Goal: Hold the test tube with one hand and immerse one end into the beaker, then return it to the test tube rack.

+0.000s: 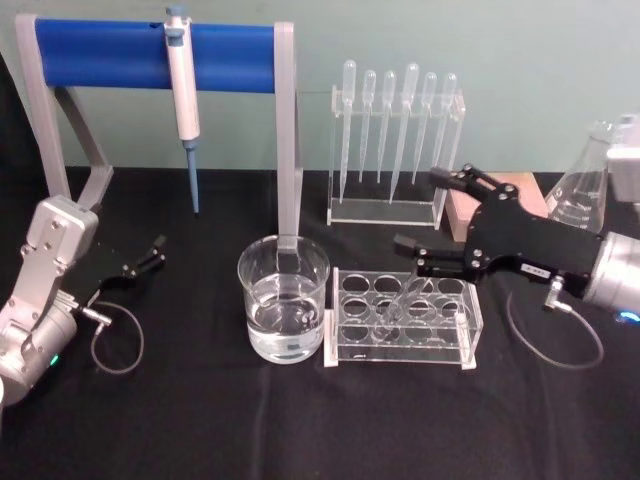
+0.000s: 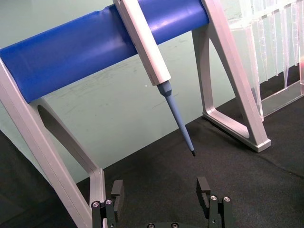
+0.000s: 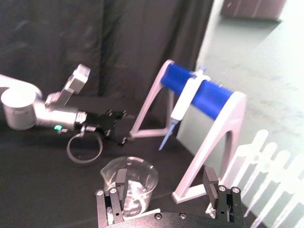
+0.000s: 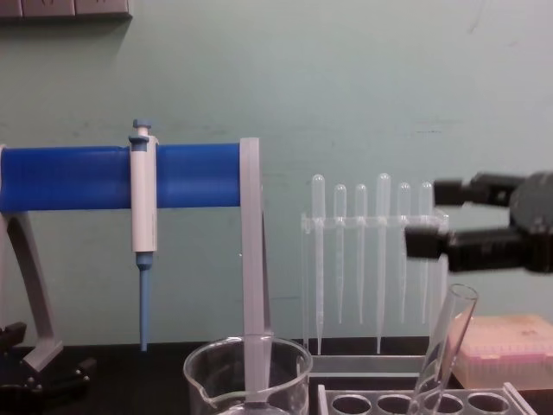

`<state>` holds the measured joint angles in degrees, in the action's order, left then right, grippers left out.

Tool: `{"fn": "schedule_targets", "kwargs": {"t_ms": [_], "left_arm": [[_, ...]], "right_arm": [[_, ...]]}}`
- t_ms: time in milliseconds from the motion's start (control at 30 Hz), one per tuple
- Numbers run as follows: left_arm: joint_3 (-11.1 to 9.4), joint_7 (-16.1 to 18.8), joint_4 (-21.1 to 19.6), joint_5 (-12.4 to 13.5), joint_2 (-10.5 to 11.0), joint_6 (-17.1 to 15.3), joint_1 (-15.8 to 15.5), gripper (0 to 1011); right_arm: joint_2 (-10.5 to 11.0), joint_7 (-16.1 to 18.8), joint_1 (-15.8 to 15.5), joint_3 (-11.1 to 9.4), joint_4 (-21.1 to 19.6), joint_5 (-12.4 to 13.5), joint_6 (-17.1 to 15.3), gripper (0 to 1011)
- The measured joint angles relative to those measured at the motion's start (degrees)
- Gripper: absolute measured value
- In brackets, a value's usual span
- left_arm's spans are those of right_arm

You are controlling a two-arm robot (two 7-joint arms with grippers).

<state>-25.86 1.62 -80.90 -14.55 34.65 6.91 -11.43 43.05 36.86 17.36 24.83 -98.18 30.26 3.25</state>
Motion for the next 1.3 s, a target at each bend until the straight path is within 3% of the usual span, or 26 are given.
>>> {"fn": "schedule_targets", "kwargs": {"t_ms": [200, 333, 367, 567, 767, 1033, 1300], "left_arm": [[0.0, 0.0, 0.0, 0.0, 0.0, 0.0, 0.0, 1000], [0.0, 0.0, 0.0, 0.0, 0.0, 0.0, 0.0, 1000], [0.0, 0.0, 0.0, 0.0, 0.0, 0.0, 0.0, 1000], [0.0, 0.0, 0.0, 0.0, 0.0, 0.0, 0.0, 1000], [0.0, 0.0, 0.0, 0.0, 0.0, 0.0, 0.0, 1000], [0.0, 0.0, 0.0, 0.0, 0.0, 0.0, 0.0, 1000], [0.0, 0.0, 0.0, 0.0, 0.0, 0.0, 0.0, 1000]], "right_arm": [[-0.2, -4.6, -4.2, -4.2, -3.3, 0.8, 1.0, 1002], [-2.3, -9.9, -7.9, -7.0, -3.5, 1.0, 2.2, 1002], [-2.3, -9.9, -7.9, -7.0, -3.5, 1.0, 2.2, 1002], [-7.2, -17.9, -11.6, -9.1, -1.3, -1.4, 4.4, 1002], [-12.8, -26.0, -13.5, -10.0, 2.2, -6.5, 7.5, 1002], [-16.1, -28.6, -13.3, -9.9, 6.2, -9.6, 7.4, 1003], [-17.8, -27.6, -12.1, -10.2, 9.5, -9.6, 6.0, 1003]]}}
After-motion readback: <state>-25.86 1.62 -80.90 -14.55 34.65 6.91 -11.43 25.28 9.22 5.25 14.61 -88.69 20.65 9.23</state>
